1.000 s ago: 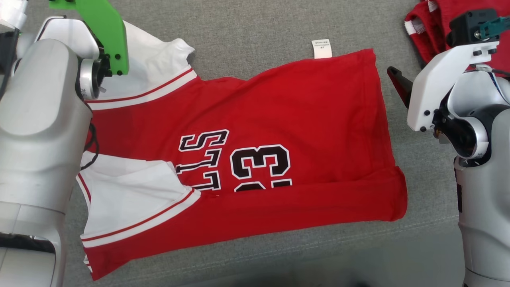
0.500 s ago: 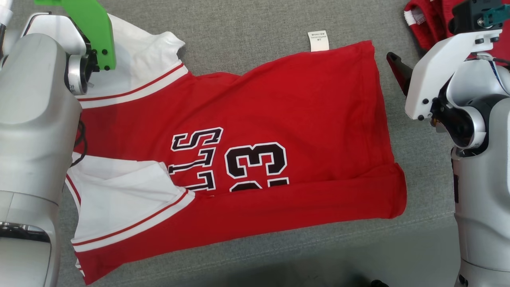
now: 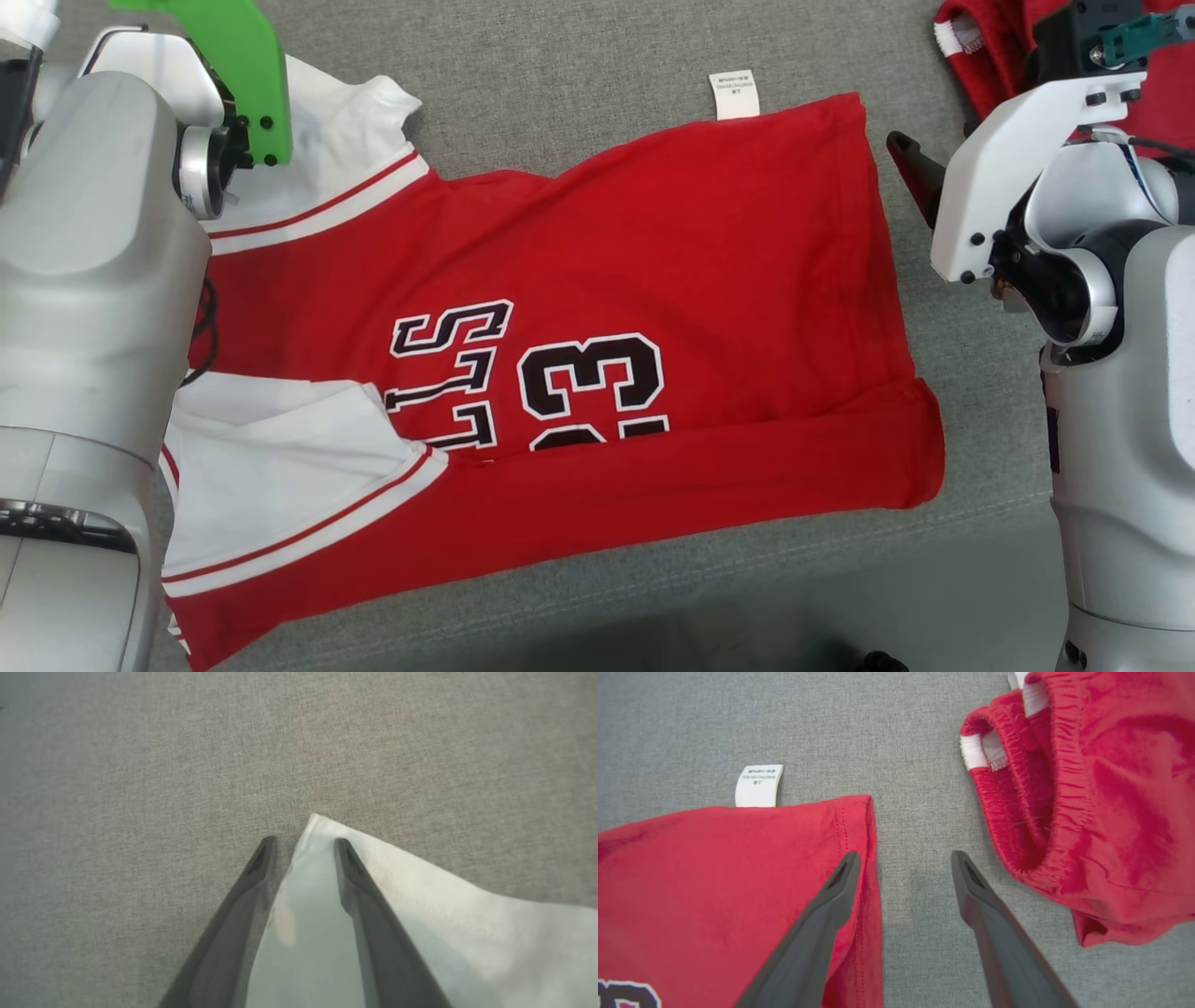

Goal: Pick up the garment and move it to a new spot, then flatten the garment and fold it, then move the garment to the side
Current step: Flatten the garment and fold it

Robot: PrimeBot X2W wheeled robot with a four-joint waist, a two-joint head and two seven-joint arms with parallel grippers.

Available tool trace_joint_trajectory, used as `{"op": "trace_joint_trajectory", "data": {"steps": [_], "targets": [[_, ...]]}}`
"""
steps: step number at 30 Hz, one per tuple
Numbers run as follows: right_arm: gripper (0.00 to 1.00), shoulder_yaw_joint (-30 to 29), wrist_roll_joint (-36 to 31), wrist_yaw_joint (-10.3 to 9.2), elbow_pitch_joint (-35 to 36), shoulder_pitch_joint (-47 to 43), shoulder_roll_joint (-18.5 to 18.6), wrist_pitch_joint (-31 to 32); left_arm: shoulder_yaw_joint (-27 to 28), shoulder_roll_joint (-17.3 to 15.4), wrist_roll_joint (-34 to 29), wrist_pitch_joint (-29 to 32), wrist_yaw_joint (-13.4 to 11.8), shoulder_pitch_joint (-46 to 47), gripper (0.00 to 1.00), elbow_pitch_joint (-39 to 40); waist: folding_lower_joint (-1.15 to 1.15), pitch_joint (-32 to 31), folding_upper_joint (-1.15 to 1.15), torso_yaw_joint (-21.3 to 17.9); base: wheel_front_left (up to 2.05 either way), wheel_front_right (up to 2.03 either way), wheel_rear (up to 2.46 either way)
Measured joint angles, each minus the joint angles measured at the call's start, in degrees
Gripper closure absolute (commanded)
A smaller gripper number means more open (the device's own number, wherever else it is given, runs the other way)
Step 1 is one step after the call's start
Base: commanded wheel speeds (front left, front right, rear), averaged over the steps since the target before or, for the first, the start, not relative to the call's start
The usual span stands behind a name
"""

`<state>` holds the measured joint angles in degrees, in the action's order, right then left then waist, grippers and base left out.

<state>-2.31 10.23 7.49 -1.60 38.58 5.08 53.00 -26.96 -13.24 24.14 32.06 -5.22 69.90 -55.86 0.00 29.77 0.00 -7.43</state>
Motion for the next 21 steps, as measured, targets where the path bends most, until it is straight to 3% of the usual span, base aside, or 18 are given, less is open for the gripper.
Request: {"op": "trace_joint_trajectory", "data": {"steps": [2, 3, 4, 13, 21], "targets": [[0.00, 0.0, 0.0, -0.01, -0.2, 0.0, 0.1, 0.0, -0.6, 0.0, -0.2, -0.4, -0.1, 0.1, 0.92, -0.5, 0.00, 0.1, 0.00, 0.0, 0.00, 0.00, 0.00], [0.00, 0.0, 0.0, -0.01, -0.3, 0.0, 0.1, 0.0, -0.7, 0.0, -0.2, -0.6, -0.1, 0.2, 0.92, -0.9, 0.00, 0.1, 0.00, 0.0, 0.00, 0.00, 0.00], [0.00, 0.0, 0.0, -0.01, -0.4, 0.1, 0.1, 0.0, -0.7, 0.0, -0.1, -0.9, 0.1, 0.2, 1.00, -1.3, 0.00, 0.0, 0.00, 0.0, 0.00, 0.00, 0.00], [0.00, -1.1, 1.3, 0.00, -3.3, 2.9, -0.4, 2.5, -1.4, 1.6, 0.4, -2.5, 1.0, 0.2, 1.00, -4.5, 0.00, -1.3, 0.00, 1.0, 0.00, 0.00, 0.00], [0.00, -3.0, 2.2, -0.01, -11.2, 10.9, -0.9, 8.8, -2.4, 3.9, 0.8, -3.9, 1.5, 1.3, 1.00, -6.4, 0.00, -1.0, 0.00, 3.3, 0.00, 0.00, 0.00]]}}
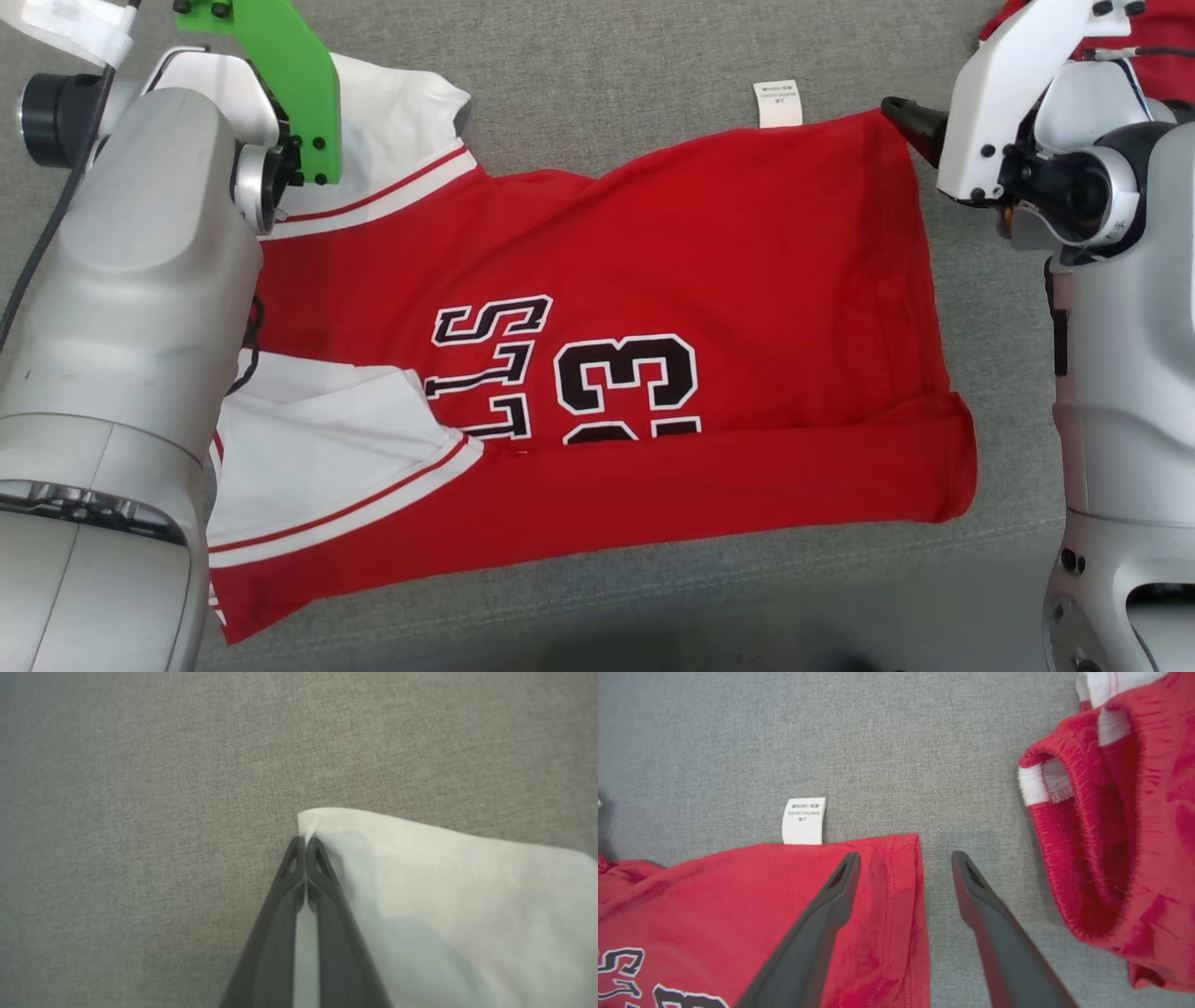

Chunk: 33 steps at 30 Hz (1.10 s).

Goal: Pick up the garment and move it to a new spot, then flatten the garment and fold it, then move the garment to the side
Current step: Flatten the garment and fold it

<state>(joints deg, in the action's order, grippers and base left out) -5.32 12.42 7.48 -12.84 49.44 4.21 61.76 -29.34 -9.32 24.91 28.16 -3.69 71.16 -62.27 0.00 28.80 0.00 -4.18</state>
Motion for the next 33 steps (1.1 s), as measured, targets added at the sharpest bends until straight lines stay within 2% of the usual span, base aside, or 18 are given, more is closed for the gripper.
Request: {"op": "trace_joint_trajectory", "data": {"steps": [7, 14, 17, 22, 25, 26, 27, 29, 30, 31, 33], "targets": [[0.00, 0.0, -1.6, 0.00, -3.8, 3.3, 1.0, 4.8, -0.7, 1.5, 0.0, -0.8, 0.6, 0.9, 1.00, -1.1, 0.00, 0.7, 0.00, 1.4, 0.00, 0.00, 0.00], [0.00, 0.5, 0.6, 0.00, -4.6, 5.3, 2.4, 12.1, -1.1, 2.1, 0.4, -1.8, 1.2, 1.9, 1.00, -2.4, 0.00, 1.3, 0.00, 2.2, 0.00, 0.00, 0.00], [0.00, -0.2, 0.5, 0.01, -4.3, 6.1, 3.8, 12.4, -1.3, 2.4, 0.6, -1.9, 1.5, 2.5, 1.00, -2.8, 0.00, 1.7, 0.00, 2.6, 0.00, 0.00, 0.00], [0.00, -0.4, -0.5, 0.00, -4.3, 6.3, 4.1, 12.0, -1.6, 2.9, 0.8, -2.6, 1.7, 3.3, 1.00, -3.2, 0.00, 2.4, 0.00, 3.2, 0.00, 0.00, 0.00], [0.04, -0.4, -1.2, 0.00, -4.6, 6.3, 4.1, 11.7, -1.8, 3.1, 0.8, -2.9, 1.9, 3.7, 1.00, -3.6, 0.00, 2.8, 0.00, 3.5, 0.00, 0.00, 0.00], [0.10, -0.5, -1.7, 0.00, -4.8, 6.3, 4.1, 11.4, -1.9, 3.2, 0.9, -3.0, 1.9, 3.8, 1.00, -3.8, 0.00, 2.9, 0.00, 3.6, 0.00, 0.00, 0.00], [0.21, -0.7, -2.1, 0.00, -5.0, 6.4, 4.1, 11.3, -1.9, 3.3, 1.0, -3.0, 1.9, 3.9, 1.00, -3.9, 0.00, 3.0, 0.00, 3.7, 0.00, 0.00, 0.00], [0.29, -1.1, -2.6, 0.01, -5.6, 6.5, 4.0, 11.3, -2.0, 3.4, 1.2, -3.0, 1.9, 4.1, 1.00, -4.0, 0.00, 3.3, 0.00, 4.0, 0.00, 0.00, 0.00], [0.39, -1.2, -2.8, 0.00, -5.9, 6.5, 3.9, 11.4, -2.1, 3.5, 1.3, -3.1, 1.9, 4.2, 1.00, -4.1, 0.00, 3.4, 0.00, 4.1, 0.00, 0.00, 0.00], [0.40, -1.3, -3.1, 0.01, -6.2, 6.5, 3.8, 11.6, -2.1, 3.6, 1.3, -3.4, 2.0, 4.3, 1.00, -4.3, 0.00, 3.5, 0.00, 4.2, 0.00, 0.00, 0.00], [0.31, -1.4, -3.5, 0.00, -6.5, 6.5, 3.8, 11.8, -2.1, 3.6, 1.5, -3.5, 2.3, 4.5, 1.00, -4.6, 0.00, 3.6, 0.00, 4.3, 0.00, 0.00, 0.00]]}}
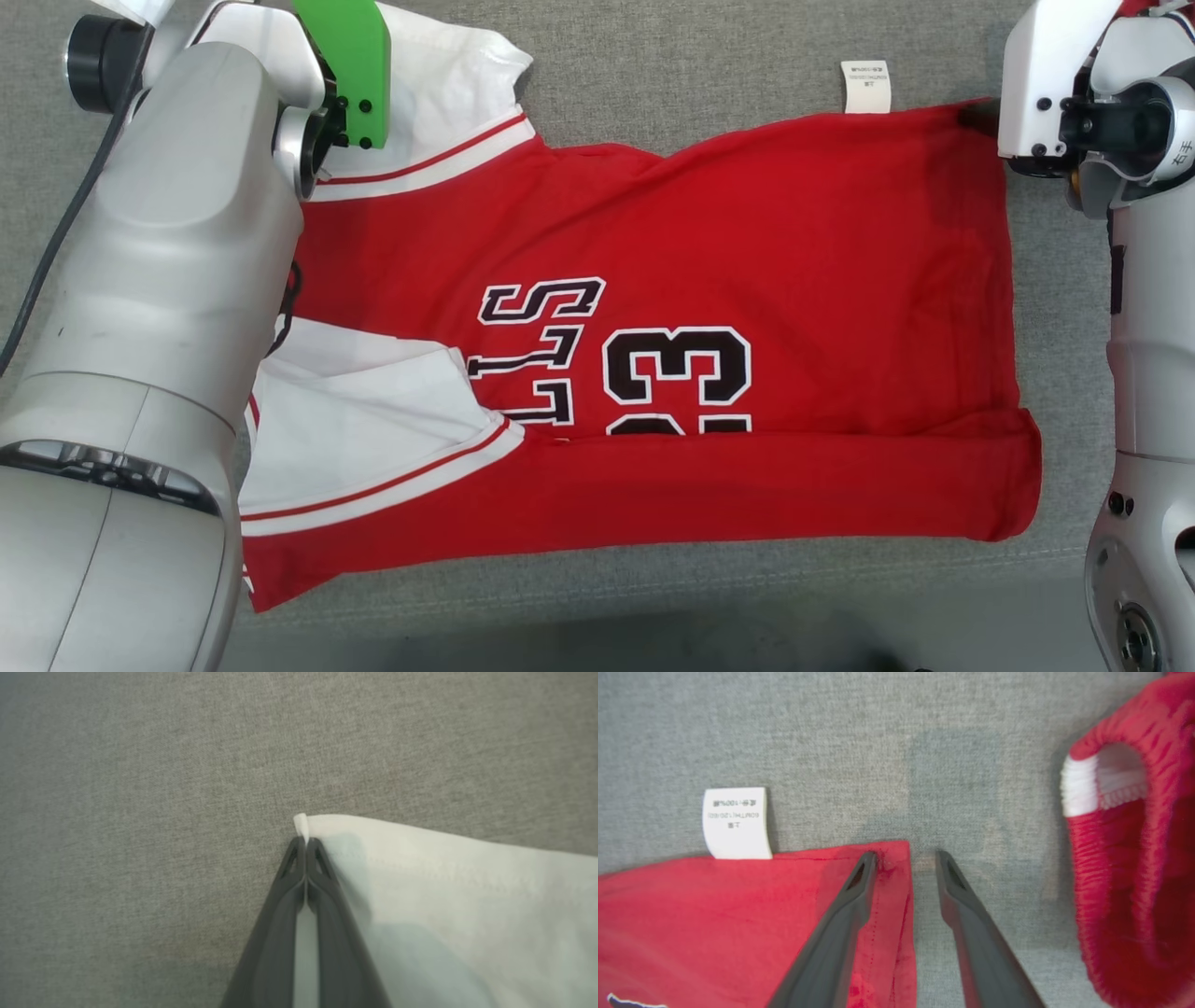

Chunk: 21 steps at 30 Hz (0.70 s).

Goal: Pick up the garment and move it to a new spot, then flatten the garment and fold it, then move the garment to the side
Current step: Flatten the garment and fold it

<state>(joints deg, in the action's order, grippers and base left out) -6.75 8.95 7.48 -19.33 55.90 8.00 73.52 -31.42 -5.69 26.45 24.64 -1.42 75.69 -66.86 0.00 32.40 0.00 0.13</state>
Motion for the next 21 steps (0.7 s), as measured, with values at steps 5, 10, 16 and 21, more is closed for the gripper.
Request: {"op": "trace_joint_trajectory", "data": {"steps": [5, 10, 16, 21], "targets": [[0.55, -0.7, -0.2, 0.01, -0.5, -0.2, -0.1, -0.7, -0.3, 0.5, 0.3, -0.1, -0.1, 0.3, 1.00, -0.4, 0.00, 0.1, 0.00, 0.4, 0.00, 0.00, 0.00], [1.00, 0.0, 0.2, 0.01, -0.6, -0.4, -0.2, -0.9, -0.3, 0.6, 0.9, -0.4, 0.0, 0.5, 1.00, -0.9, 0.00, 0.3, 0.00, 0.6, 0.00, 0.00, 0.00], [1.00, 0.1, 2.2, 0.01, 0.0, -1.0, 0.1, -2.9, -0.4, 0.6, 1.3, -2.0, 0.4, 0.6, 1.00, -1.3, 0.00, -0.3, 0.00, 0.5, 0.00, 0.00, 0.00], [1.00, 0.5, 6.0, 0.01, 0.2, -1.3, 0.0, -3.9, -0.5, 0.4, 1.7, -3.5, 0.9, 0.6, 1.00, -1.5, 0.00, -1.5, 0.00, 0.5, 0.00, 0.00, 0.00]]}}
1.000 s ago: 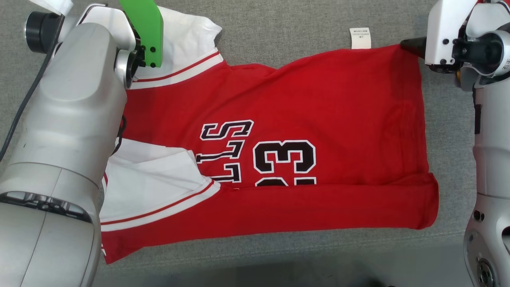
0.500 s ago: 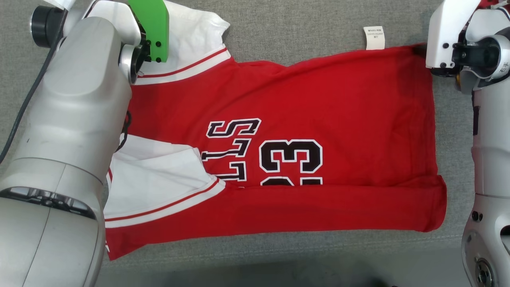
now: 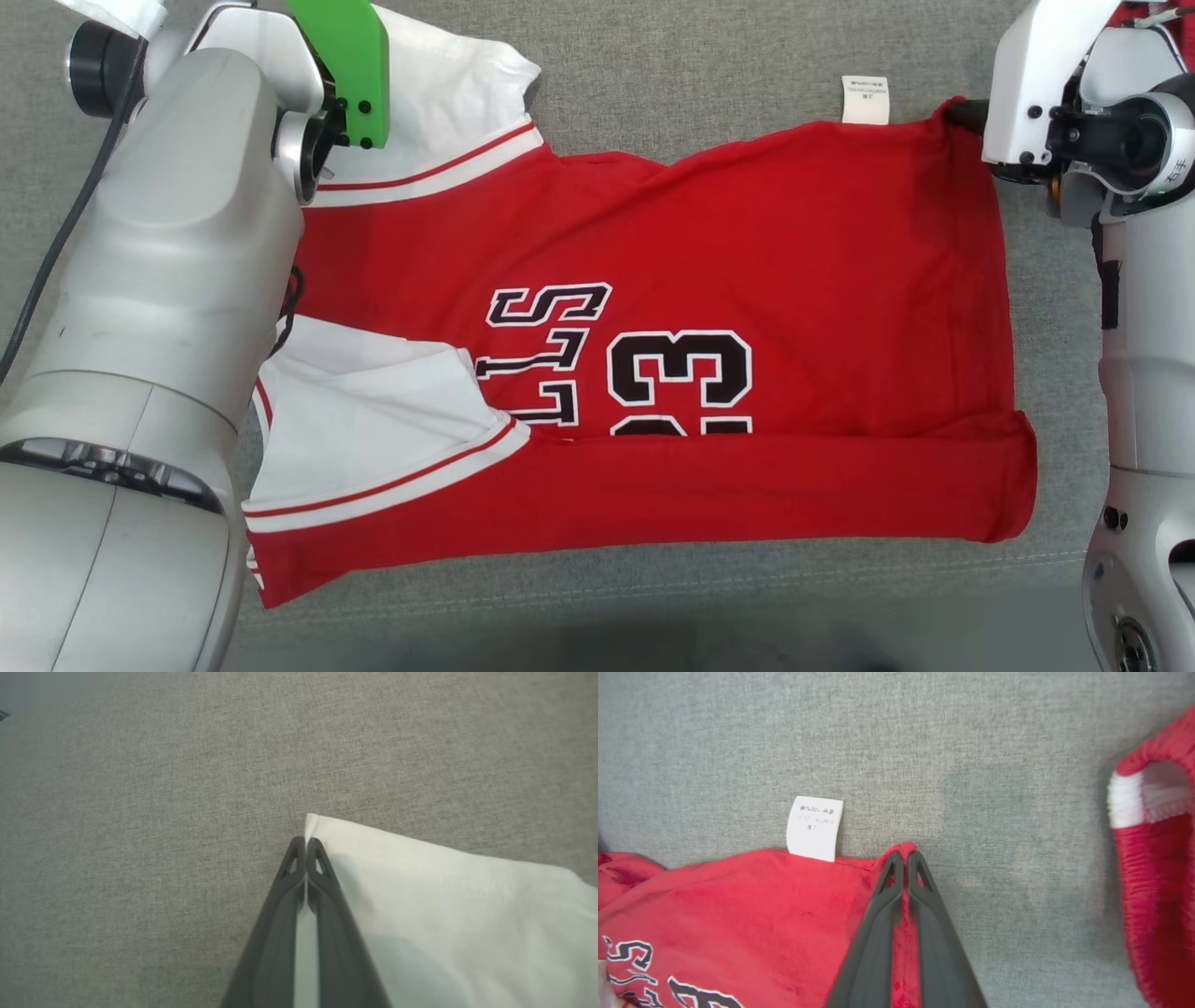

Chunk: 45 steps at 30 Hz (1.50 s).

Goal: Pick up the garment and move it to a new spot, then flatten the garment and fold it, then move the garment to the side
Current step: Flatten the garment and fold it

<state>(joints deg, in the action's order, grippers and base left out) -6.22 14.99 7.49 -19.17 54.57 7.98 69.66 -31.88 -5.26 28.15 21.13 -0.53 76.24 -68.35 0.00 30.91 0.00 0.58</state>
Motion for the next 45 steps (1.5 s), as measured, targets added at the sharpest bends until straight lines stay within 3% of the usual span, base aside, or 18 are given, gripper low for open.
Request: {"op": "trace_joint_trajectory", "data": {"steps": [16, 27, 39, 45], "targets": [[1.00, -0.7, 7.4, -0.01, 9.0, -8.9, 6.0, -0.7, 2.0, 0.6, 4.0, -8.3, 0.5, -4.7, 1.00, 4.2, 0.00, -4.2, 0.00, 2.5, 0.00, 0.00, 0.00], [1.00, -2.2, 9.1, 0.00, 12.6, -14.6, 7.0, -1.8, 3.8, 1.1, 7.1, -13.1, 0.5, -11.0, 1.00, 9.8, 0.00, -6.2, 0.00, 4.9, 0.00, 0.00, 0.00], [1.00, -2.7, 10.5, -0.01, 16.3, -21.2, 7.8, -3.2, 9.3, -0.7, 13.7, -17.7, 1.5, -20.1, 1.00, 19.3, 0.00, -9.1, 0.00, 7.0, 0.00, 0.00, 0.00], [1.00, -3.4, 11.0, -0.01, 17.3, -24.4, 7.0, -4.7, 11.5, -1.4, 16.0, -19.3, 0.5, -26.9, 1.00, 24.6, 0.00, -10.9, 0.00, 7.7, 0.00, 0.00, 0.00]]}}
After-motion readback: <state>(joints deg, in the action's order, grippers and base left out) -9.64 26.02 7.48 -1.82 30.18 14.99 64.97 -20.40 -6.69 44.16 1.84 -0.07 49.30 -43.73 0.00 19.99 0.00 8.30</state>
